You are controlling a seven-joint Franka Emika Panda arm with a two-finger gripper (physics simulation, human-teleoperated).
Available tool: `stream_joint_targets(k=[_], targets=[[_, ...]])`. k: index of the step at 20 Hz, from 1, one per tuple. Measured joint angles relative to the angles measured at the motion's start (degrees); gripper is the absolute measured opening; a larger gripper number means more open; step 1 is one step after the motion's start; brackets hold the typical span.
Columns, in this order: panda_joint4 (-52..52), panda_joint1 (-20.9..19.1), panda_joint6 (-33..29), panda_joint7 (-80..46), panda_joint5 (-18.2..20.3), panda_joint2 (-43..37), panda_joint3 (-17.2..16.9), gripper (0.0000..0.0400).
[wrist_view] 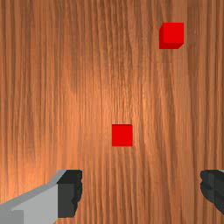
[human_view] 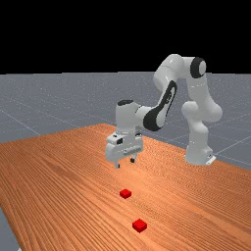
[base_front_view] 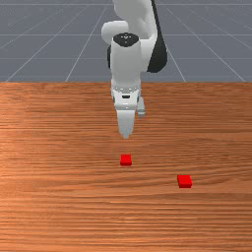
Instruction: Stack all the cube
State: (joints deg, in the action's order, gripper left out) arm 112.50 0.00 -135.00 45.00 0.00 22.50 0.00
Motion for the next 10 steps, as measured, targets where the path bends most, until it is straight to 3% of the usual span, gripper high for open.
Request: stream_joint_targets(k=[1,3,5,6,7,8,10], targets=[[0.00,0.00,0.00,0.00,0.00,0.00,0.00,0.0249],[0.18,0.14,0.34,-1.66,0.40,-0.30,-0.25,0.0344],[0.23,0.16,0.45,-2.27,0.55,-0.45,-0.35,0.0379],[4.52,1.05,3.92,-12.15,0.89,-5.06,-1.82,0.0232],[6.13,1.53,7.20,-21.96,1.64,-8.97,-3.14,0.0142],[6.67,1.83,9.53,-31.87,2.62,-11.34,-4.26,0.0087],[7.01,2.35,12.30,-51.79,5.14,-13.08,-6.02,0.0033]])
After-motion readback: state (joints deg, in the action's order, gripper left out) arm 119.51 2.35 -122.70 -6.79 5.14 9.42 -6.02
